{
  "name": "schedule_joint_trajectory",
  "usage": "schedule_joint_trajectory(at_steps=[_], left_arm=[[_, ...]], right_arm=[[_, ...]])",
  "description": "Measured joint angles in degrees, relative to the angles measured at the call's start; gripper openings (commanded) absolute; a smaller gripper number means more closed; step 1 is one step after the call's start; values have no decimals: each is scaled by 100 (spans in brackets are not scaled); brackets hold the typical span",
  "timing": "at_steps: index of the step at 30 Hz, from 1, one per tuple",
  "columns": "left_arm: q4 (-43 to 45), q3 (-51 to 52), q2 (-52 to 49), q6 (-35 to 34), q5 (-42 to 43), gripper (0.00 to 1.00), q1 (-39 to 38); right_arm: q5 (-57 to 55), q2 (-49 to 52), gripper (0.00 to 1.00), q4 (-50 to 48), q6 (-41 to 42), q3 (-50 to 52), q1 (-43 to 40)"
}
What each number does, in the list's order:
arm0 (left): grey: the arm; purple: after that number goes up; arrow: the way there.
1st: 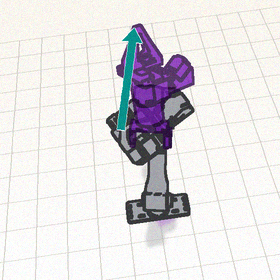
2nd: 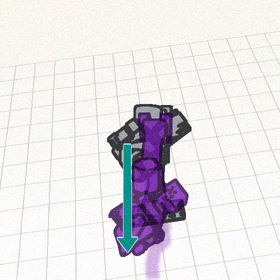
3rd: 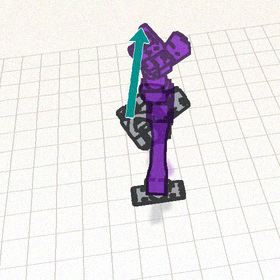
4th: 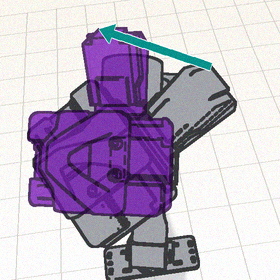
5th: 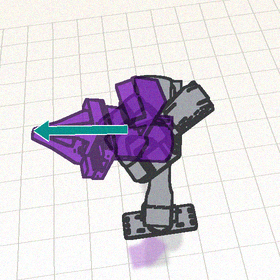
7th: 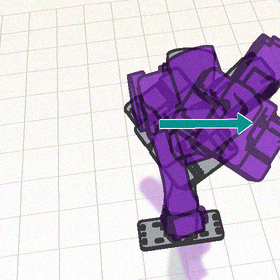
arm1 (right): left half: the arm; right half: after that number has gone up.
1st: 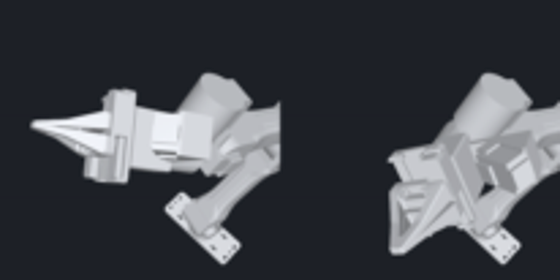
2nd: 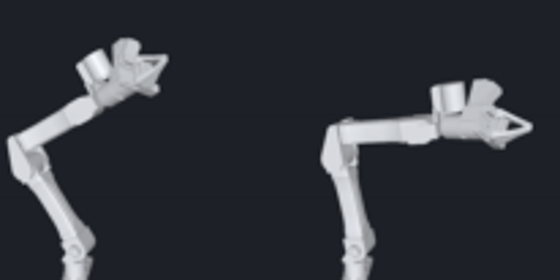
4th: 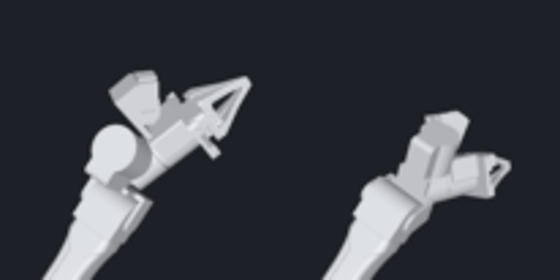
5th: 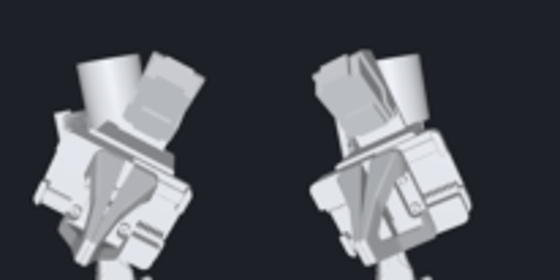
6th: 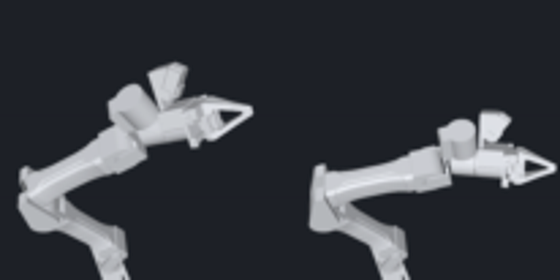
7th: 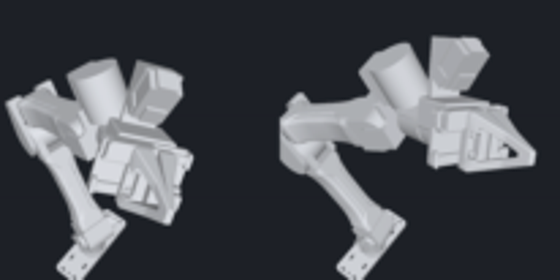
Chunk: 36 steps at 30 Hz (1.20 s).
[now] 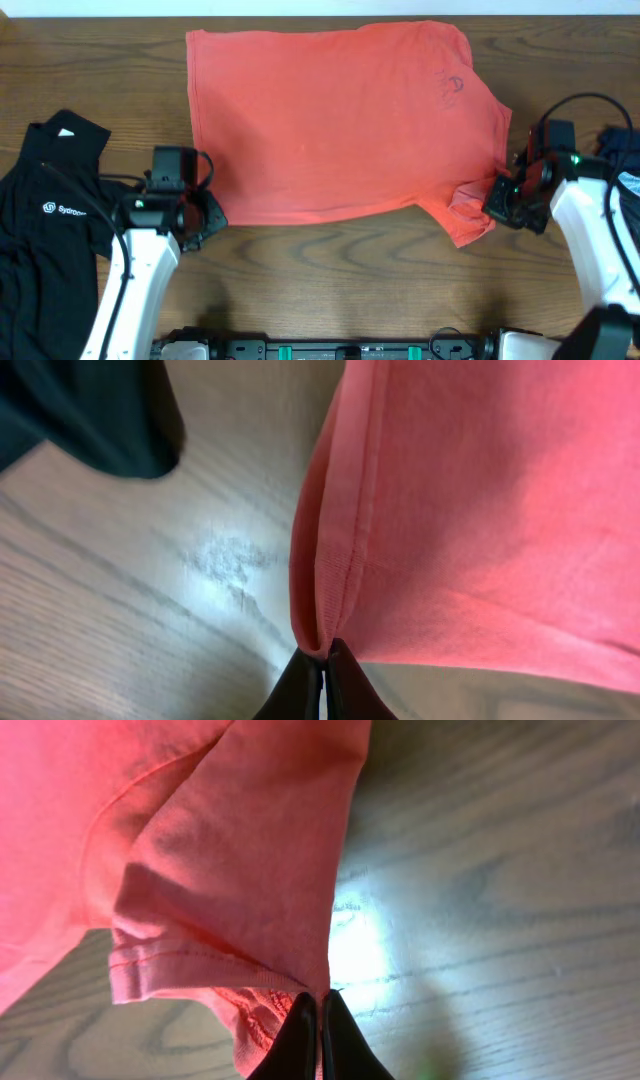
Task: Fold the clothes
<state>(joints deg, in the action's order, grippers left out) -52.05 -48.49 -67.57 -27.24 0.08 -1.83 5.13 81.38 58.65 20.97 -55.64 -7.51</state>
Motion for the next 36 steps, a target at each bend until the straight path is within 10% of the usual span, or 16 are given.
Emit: schedule_joint_trajectory(at_steps=[19, 36], left_arm=[[-459, 1113, 2337, -645, -7, 6, -247], [-452, 1255, 2439, -1032, -50, 6, -247]], right_arm=[[2, -2256, 2, 17, 1086, 1394, 0], [-94, -3008, 2, 63, 1473, 1838, 0]])
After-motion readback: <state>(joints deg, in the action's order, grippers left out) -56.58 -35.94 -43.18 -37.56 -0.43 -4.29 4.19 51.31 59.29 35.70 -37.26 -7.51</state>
